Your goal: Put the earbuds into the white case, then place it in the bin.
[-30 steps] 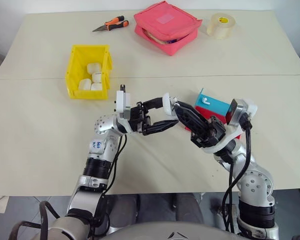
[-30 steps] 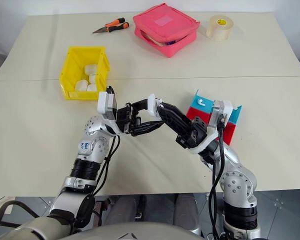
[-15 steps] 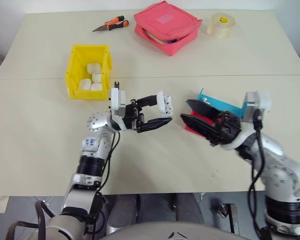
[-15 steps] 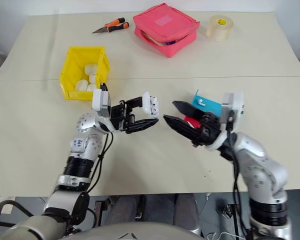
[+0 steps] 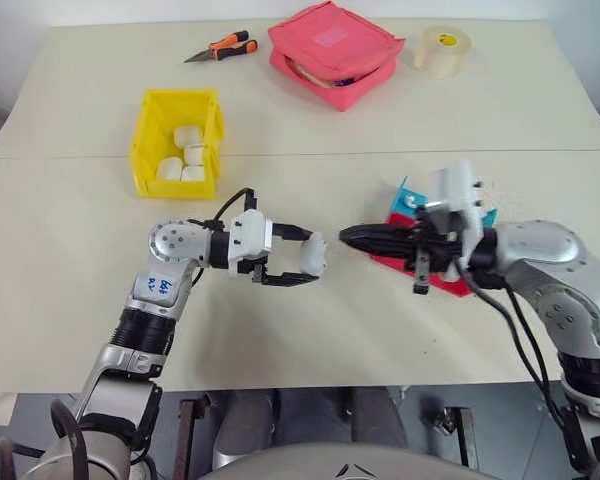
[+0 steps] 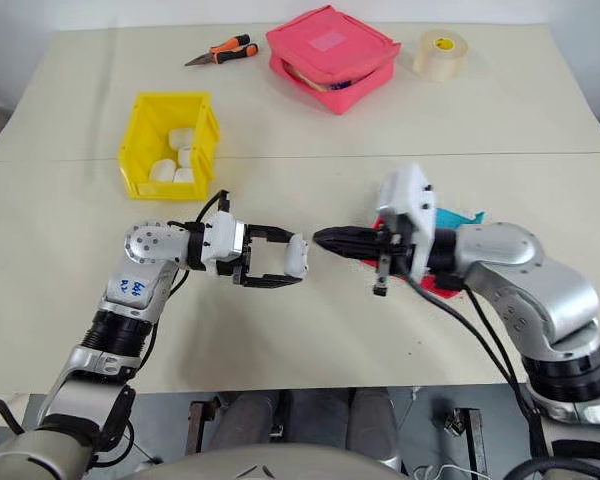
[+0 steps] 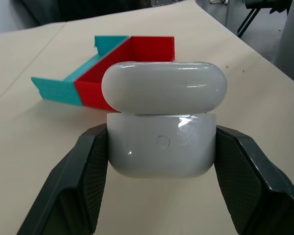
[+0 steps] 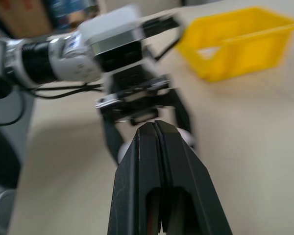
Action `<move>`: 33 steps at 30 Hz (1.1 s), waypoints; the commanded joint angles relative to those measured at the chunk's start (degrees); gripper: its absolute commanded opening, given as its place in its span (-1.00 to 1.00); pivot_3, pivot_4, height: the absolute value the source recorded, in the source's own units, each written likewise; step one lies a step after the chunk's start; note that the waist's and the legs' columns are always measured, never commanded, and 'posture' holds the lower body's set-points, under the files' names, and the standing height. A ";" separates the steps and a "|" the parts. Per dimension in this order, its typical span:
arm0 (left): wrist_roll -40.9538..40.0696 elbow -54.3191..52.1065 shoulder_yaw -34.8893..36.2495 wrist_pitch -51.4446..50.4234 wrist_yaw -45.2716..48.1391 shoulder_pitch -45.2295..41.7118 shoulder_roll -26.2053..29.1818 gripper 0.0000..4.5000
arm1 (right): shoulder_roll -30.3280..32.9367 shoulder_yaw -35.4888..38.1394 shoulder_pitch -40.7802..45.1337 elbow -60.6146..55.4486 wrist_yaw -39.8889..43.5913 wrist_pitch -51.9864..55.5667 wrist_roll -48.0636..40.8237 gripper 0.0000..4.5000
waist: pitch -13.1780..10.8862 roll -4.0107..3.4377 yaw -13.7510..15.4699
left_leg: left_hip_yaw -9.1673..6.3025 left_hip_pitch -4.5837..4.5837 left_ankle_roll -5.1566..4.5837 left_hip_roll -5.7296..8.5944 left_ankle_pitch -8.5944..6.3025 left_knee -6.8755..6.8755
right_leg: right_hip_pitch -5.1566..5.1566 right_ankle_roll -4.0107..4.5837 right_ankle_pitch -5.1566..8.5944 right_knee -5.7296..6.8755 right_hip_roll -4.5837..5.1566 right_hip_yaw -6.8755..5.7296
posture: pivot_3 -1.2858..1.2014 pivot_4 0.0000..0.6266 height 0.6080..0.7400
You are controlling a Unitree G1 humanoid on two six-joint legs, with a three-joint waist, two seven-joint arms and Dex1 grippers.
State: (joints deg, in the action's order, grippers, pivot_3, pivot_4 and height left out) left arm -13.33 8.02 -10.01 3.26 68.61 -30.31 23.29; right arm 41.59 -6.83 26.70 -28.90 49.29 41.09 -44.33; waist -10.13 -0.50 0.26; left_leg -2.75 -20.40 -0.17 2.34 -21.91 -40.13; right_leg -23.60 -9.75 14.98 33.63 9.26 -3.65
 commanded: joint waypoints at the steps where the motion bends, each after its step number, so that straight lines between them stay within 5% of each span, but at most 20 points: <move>1: -0.82 -2.98 -0.24 -0.53 -1.53 0.45 -0.75 0.24 | -2.00 -2.81 2.40 -1.64 -1.14 1.68 1.56 -0.99 | 0.00 0.01 -0.03 | 0.00 0.00 0.00 0.00 0.00 0.00 | 0.00 0.00 0.00 0.00 0.00 0.00 | 0.03 -0.52 1.00; 7: -1.14 -3.43 -0.15 0.71 -2.49 0.93 -1.57 0.24 | 0.67 -3.69 0.04 0.40 -0.29 0.90 7.24 -0.99 | 0.00 0.01 0.02 | 0.02 0.00 0.00 0.01 0.00 0.00 | 0.00 0.00 0.00 0.01 0.00 -0.01 | 0.03 -0.52 1.00; 13: -4.84 -4.43 1.68 3.03 -0.09 3.12 -1.11 0.24 | 4.31 5.27 -8.97 0.16 4.12 -3.38 5.64 -0.99 | -0.02 0.04 0.78 | 0.05 -0.01 0.00 0.00 0.00 0.00 | 0.01 0.00 0.00 -0.02 0.00 -0.03 | 0.03 -0.52 1.00; 19: -11.02 -7.37 6.41 2.88 1.01 8.69 0.57 0.24 | -2.79 16.95 -17.80 -0.34 3.31 -13.49 2.70 -0.99 | -0.02 0.03 0.78 | 0.11 0.03 0.01 -0.04 0.00 0.01 | 0.00 0.00 0.00 0.02 -0.01 -0.01 | 0.03 -0.52 1.00; 24: -18.59 -14.69 16.85 -3.91 -8.04 18.27 1.48 0.24 | -4.79 21.72 -25.47 -2.82 2.08 -17.94 3.94 -0.46 | -0.02 0.04 0.91 | 0.06 0.07 0.01 -0.07 -0.01 0.04 | 0.03 0.02 0.01 0.03 -0.01 0.01 | 0.03 -0.52 1.00; 33: -14.04 -19.91 30.65 -7.14 -34.73 28.04 -1.77 0.24 | -10.15 18.90 -32.29 -0.26 0.25 -32.94 15.06 0.92 | -0.02 0.04 1.07 | 0.09 0.20 0.02 -0.04 -0.02 0.09 | 0.10 0.02 0.01 0.06 -0.02 0.10 | 0.03 -0.52 1.00</move>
State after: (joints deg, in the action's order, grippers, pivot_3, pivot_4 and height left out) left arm -27.49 -8.42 18.27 -4.16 37.37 -2.67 21.94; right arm 32.34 11.62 -5.84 -28.65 50.29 11.58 -30.19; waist -10.14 -0.45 1.33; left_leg -2.66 -20.20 -0.15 2.31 -21.93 -40.04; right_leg -23.51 -9.73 14.99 33.69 9.24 -3.53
